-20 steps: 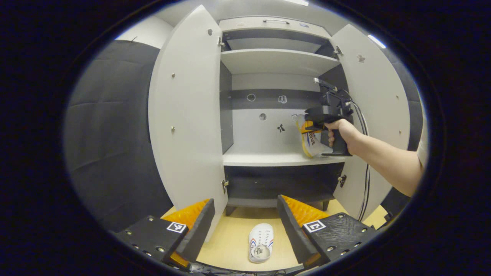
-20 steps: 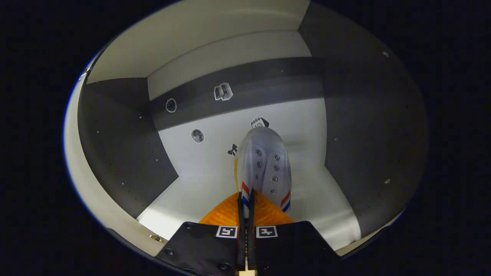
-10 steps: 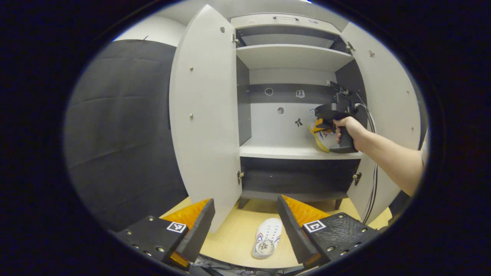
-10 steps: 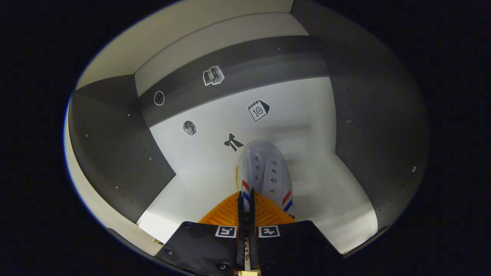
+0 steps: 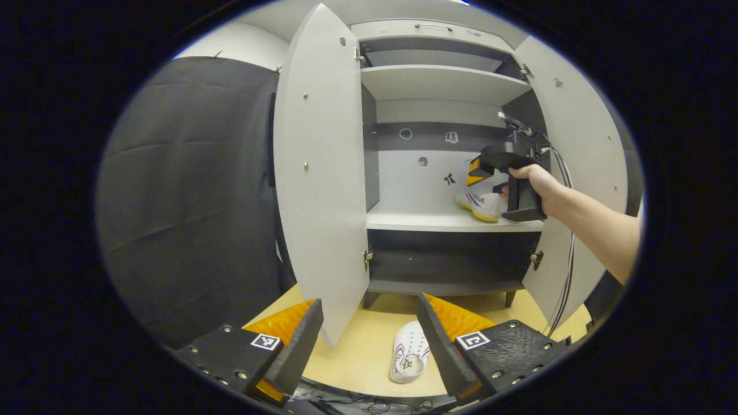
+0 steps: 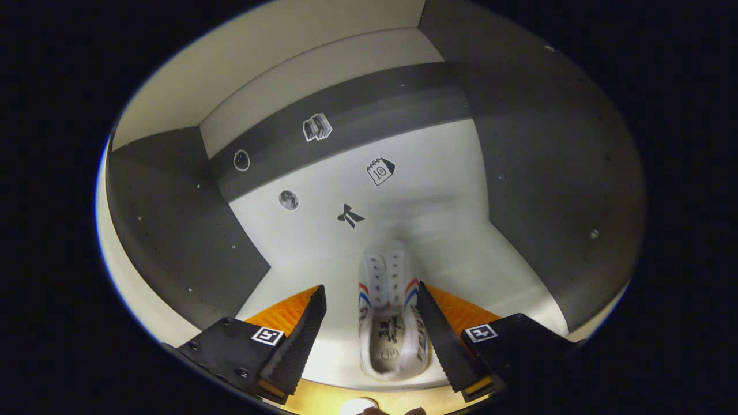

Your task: Grab one shoe with the right hand and put it into the shoe cabinet, grab the other shoe with the left hand and put it into the shoe cabinet; then close the right door with the right hand and the left door with the left hand.

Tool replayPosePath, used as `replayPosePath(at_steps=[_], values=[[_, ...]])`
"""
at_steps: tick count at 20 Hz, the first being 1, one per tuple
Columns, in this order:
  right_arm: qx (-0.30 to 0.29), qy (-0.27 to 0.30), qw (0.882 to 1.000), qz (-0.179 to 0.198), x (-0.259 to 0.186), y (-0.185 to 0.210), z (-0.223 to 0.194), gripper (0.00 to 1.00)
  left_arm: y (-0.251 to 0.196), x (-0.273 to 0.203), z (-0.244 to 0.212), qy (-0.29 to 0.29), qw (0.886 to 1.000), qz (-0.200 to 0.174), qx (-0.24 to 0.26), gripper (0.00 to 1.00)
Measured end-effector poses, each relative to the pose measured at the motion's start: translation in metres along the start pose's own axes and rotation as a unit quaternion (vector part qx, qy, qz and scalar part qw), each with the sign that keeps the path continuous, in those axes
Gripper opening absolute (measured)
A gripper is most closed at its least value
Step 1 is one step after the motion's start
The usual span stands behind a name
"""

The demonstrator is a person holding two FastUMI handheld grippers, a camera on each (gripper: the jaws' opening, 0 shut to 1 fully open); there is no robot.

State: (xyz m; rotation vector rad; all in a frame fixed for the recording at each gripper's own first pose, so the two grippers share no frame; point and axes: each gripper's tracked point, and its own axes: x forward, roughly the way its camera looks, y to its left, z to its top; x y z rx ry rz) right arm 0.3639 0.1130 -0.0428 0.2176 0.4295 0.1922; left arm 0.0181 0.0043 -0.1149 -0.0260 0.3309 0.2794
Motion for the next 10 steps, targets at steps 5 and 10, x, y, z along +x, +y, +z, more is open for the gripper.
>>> replayPosePath(at_steps=[5,10], values=[[-0.041,-0.047,0.998,-0.011,-0.067,0.008,-0.009,0.98,0.000,-0.002,-0.002,-0.010,0.999,-0.045,0.006,0.94],[-0.091,-0.066,0.994,0.003,-0.131,0.019,-0.033,0.98,-0.001,-0.003,-0.036,0.006,0.995,-0.091,0.033,0.94]])
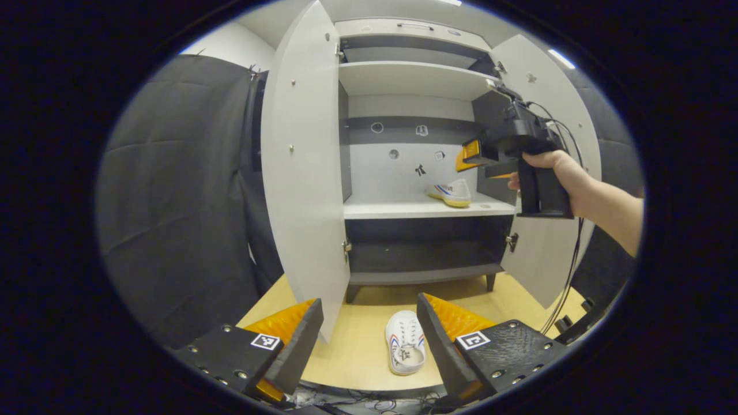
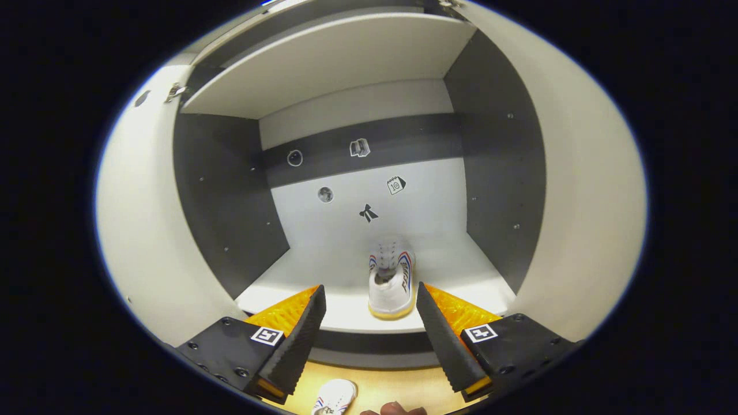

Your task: Grab one shoe with the right hand and put it into the shoe cabinet, grab the other shoe with the left hand and put it into the shoe cabinet; then close the right door with the right hand and the left door with the left hand.

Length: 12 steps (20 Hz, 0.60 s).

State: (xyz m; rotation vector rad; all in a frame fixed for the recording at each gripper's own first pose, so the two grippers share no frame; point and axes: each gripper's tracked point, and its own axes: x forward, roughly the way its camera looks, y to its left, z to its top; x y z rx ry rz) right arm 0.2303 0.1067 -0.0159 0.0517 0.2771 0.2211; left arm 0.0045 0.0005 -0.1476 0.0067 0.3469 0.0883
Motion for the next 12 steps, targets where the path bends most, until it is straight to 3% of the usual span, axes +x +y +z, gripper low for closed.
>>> replayPosePath(at_steps=[1,2,3,4,6,7,8,9,12], values=[[-0.005,-0.005,1.000,0.000,-0.015,0.001,-0.007,0.98,0.001,0.001,-0.008,0.006,1.000,-0.002,0.011,0.94],[-0.008,-0.008,1.000,0.000,-0.029,0.001,-0.015,0.92,0.001,0.004,-0.014,0.009,1.000,-0.009,0.021,0.94],[-0.007,-0.011,1.000,-0.001,-0.045,0.000,-0.024,0.92,-0.004,0.006,-0.021,0.011,0.999,-0.019,0.030,0.94],[-0.009,-0.011,1.000,-0.003,-0.059,-0.002,-0.034,0.98,-0.007,0.009,-0.027,0.017,0.999,-0.030,0.038,0.94],[-0.011,-0.005,1.000,-0.019,-0.085,-0.011,-0.057,0.98,-0.015,0.018,-0.044,0.027,0.997,-0.057,0.043,0.94],[-0.011,-0.002,1.000,-0.024,-0.096,-0.014,-0.067,0.92,-0.022,0.026,-0.054,0.033,0.996,-0.071,0.043,0.94],[-0.014,0.001,0.999,-0.030,-0.108,-0.018,-0.078,0.92,-0.028,0.033,-0.064,0.041,0.995,-0.084,0.045,0.94],[-0.016,0.006,0.999,-0.040,-0.119,-0.024,-0.088,0.98,-0.034,0.039,-0.076,0.054,0.993,-0.095,0.049,0.94],[-0.015,0.019,0.998,-0.065,-0.148,-0.034,-0.116,0.98,-0.052,0.054,-0.108,0.097,0.986,-0.131,0.037,0.94]])
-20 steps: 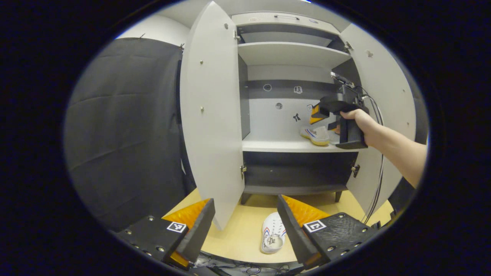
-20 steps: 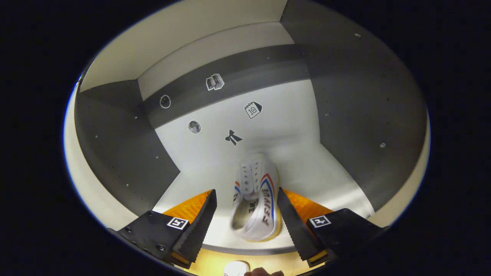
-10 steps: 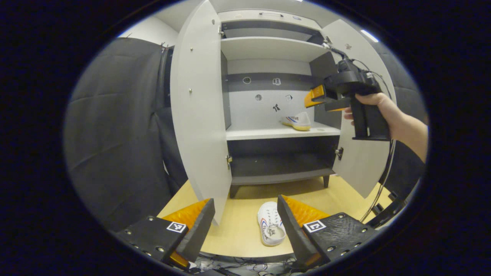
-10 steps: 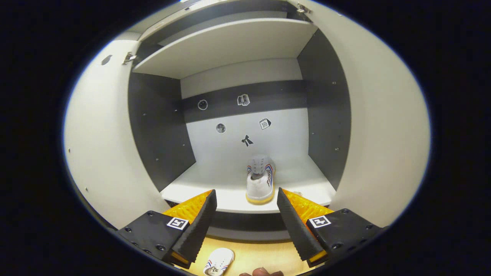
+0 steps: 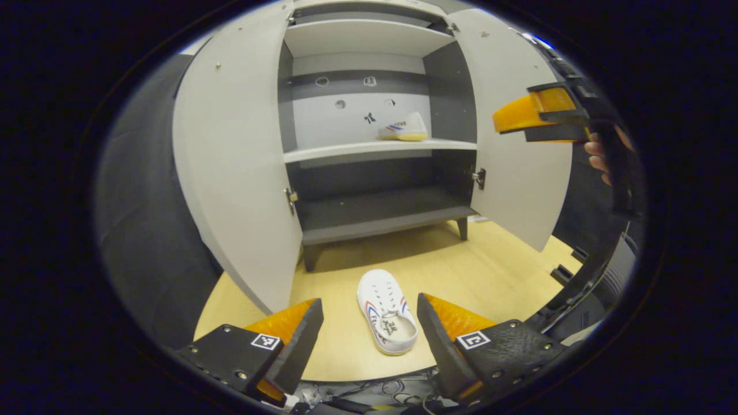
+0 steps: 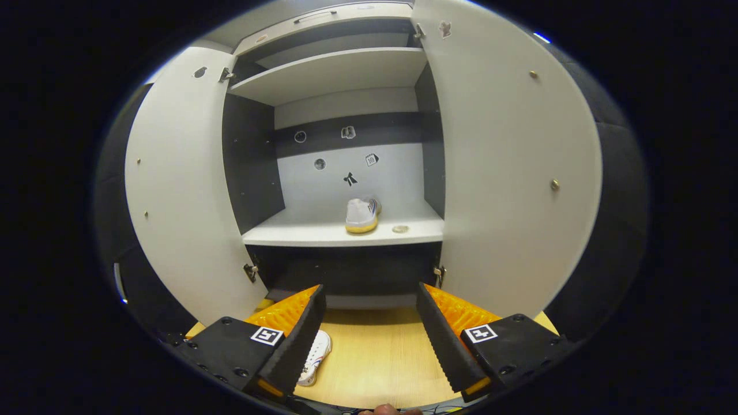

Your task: Grab one shoe with the right hand and put it into the shoe cabinet, grab the other shoe with the left hand and put it into the shoe cabinet; then close the right door with the right hand and the left door with the left hand.

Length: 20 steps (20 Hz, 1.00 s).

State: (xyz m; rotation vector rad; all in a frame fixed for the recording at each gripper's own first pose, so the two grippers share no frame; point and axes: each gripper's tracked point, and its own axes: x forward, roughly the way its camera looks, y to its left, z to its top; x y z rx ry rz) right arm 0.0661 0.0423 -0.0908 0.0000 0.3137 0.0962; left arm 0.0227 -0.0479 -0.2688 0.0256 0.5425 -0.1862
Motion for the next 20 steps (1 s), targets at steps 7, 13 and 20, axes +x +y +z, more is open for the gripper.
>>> replayPosePath(at_steps=[7,13,20], values=[[-0.002,0.014,0.998,-0.058,-0.041,-0.026,-0.043,0.98,0.006,0.072,-0.053,0.078,0.996,-0.018,0.039,0.95],[0.001,0.061,0.990,-0.126,-0.079,-0.067,-0.087,0.98,0.015,0.127,-0.089,0.131,0.990,-0.031,0.042,0.94],[0.029,0.062,0.973,-0.220,-0.111,-0.138,-0.085,0.98,0.015,0.152,-0.114,0.169,0.984,-0.054,-0.003,0.94]])
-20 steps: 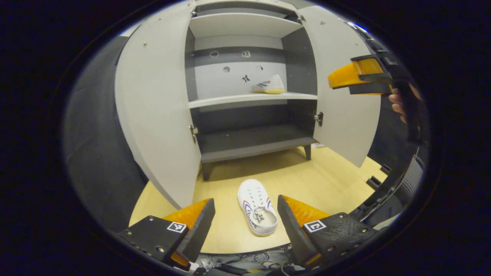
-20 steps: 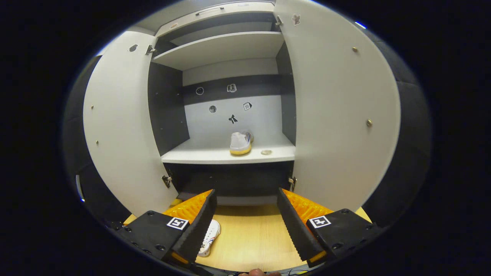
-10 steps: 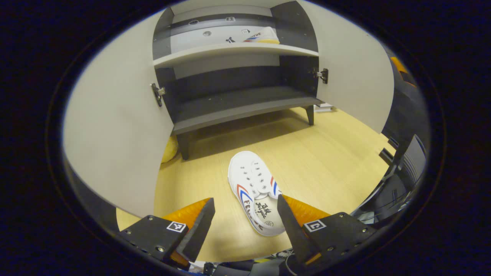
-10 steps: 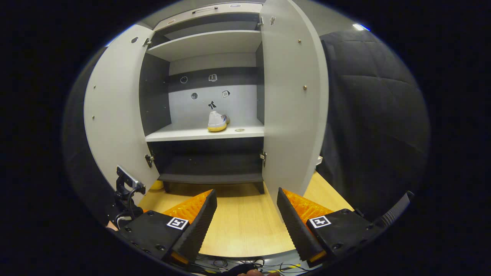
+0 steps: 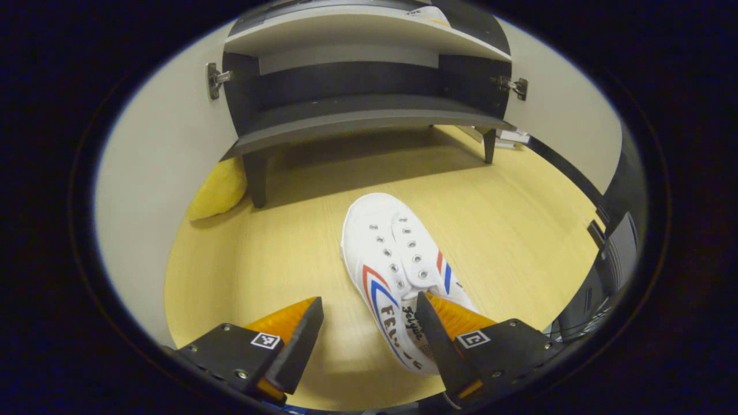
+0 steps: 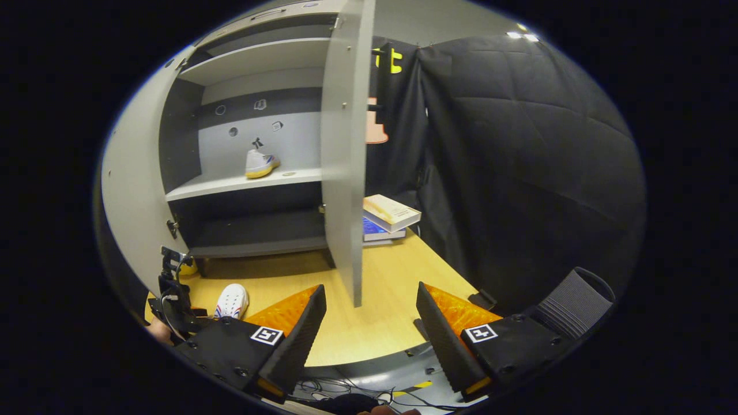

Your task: Grab one shoe with the right hand and put it into the shoe cabinet, grab the other shoe with the left hand and put it into the shoe cabinet; then close the right door with the right hand and the left door with the left hand.

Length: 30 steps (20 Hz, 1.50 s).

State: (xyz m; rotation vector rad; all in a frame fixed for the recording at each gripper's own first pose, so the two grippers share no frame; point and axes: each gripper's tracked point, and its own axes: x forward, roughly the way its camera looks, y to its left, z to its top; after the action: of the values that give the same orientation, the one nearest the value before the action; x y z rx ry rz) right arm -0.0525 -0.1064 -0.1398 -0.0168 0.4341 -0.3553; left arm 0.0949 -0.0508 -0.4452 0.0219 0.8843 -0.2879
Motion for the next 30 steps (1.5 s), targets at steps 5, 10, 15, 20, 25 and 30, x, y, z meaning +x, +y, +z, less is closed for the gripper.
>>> replayPosePath(at_steps=[5,10,15,20,25,30], values=[[0.027,0.015,0.999,-0.040,0.002,-0.039,-0.003,0.98,-0.010,0.006,-0.002,0.017,0.999,-0.036,-0.009,0.52],[0.052,0.033,0.995,-0.075,0.016,-0.083,-0.007,0.98,-0.003,0.011,-0.006,0.043,0.997,-0.008,-0.058,0.22],[0.108,0.008,0.993,-0.056,0.045,-0.097,0.016,0.99,-0.003,0.011,-0.008,0.055,0.994,0.017,-0.094,0.04],[0.134,-0.006,0.991,-0.025,0.069,-0.100,0.023,0.99,-0.002,0.004,-0.002,0.052,0.990,0.050,-0.120,0.04],[0.114,-0.001,0.993,0.008,0.108,-0.108,0.012,0.98,0.000,0.006,0.003,0.030,0.992,0.059,-0.110,0.03],[0.097,-0.018,0.995,0.032,0.130,-0.103,0.025,0.99,0.010,-0.015,0.024,-0.009,0.986,0.067,-0.149,0.02]])
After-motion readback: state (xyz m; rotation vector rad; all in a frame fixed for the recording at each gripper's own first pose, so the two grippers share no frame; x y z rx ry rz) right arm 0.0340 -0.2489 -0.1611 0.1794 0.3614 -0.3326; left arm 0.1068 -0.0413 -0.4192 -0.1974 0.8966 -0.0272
